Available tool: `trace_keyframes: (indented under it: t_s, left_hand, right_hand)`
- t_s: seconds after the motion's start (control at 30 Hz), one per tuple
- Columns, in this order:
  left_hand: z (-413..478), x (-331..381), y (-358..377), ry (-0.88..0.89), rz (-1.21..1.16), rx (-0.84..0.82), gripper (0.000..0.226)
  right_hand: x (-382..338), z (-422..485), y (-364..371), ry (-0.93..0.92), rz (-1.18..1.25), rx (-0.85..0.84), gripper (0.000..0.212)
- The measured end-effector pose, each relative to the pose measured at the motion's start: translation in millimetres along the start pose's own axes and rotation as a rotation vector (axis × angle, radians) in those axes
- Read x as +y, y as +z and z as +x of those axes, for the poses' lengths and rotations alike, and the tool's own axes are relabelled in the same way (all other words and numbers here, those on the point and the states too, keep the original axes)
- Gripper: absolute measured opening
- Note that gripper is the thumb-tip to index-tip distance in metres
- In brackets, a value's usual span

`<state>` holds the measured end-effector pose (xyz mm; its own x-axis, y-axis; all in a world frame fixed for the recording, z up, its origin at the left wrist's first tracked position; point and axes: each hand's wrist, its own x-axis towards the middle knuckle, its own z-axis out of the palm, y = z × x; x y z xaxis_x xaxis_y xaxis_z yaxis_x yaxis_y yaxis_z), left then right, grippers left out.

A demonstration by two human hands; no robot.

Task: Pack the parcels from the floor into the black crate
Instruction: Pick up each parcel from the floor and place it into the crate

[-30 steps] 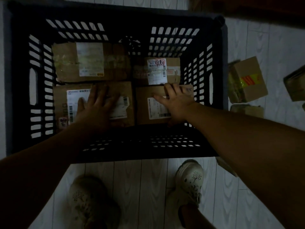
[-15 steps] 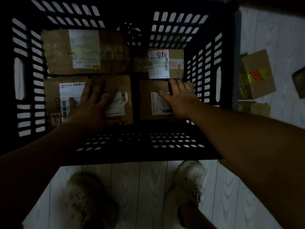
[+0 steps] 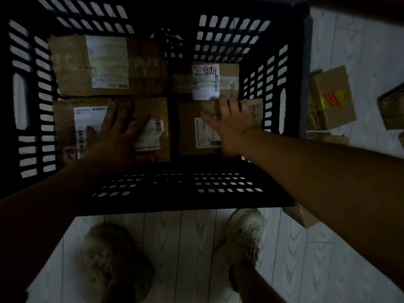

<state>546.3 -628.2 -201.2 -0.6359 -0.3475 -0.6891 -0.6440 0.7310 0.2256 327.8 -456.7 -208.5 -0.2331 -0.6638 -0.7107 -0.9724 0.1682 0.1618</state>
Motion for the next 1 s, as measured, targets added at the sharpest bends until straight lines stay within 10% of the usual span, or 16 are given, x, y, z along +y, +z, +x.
trace_keyframes:
  t_s: [1.0]
  left_hand:
    - [3,0,1,-0.015,0.000,-0.030,0.103]
  right_hand:
    - [0,46,46,-0.038,0.084,0.036,0.109]
